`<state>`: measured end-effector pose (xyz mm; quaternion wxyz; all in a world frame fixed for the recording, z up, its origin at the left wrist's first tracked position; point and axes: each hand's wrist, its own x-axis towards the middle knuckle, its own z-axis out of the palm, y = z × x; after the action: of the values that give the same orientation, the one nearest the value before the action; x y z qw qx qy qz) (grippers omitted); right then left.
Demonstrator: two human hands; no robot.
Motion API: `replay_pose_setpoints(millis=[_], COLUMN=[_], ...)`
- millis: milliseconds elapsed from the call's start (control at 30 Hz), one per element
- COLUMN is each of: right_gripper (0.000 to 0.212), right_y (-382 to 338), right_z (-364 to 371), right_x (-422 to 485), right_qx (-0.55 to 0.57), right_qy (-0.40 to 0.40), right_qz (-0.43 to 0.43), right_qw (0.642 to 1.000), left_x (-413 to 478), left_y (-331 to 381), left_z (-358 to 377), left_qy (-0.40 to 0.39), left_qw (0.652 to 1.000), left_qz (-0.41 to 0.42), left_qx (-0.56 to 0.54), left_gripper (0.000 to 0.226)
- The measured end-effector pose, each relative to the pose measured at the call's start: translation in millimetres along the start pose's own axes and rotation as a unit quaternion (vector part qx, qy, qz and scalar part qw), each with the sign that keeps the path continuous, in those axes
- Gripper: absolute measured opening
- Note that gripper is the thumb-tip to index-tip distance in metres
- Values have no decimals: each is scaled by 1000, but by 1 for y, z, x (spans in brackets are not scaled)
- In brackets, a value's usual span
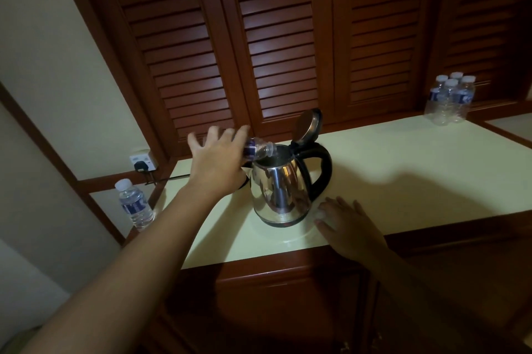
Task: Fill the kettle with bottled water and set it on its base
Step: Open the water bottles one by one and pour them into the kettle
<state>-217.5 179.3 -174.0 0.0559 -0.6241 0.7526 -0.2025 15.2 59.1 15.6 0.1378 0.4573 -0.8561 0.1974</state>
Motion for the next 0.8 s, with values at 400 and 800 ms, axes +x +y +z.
replay_pose_setpoints(millis=[400,800], right_gripper=[39,37], right_y=[-25,-46], right_z=[-41,-104], right_x=[-31,-69], right_qx=[202,205], right_qy=[43,-31], right_qz=[38,-110], right_qw=[978,972], left_x=[-138,-157], left_y=[30,44], left_z=[30,27], left_qy=[-66,-120], left_qw=[802,810], left_qz=[-106,-49], left_qx=[-584,-572], left_gripper=[30,40])
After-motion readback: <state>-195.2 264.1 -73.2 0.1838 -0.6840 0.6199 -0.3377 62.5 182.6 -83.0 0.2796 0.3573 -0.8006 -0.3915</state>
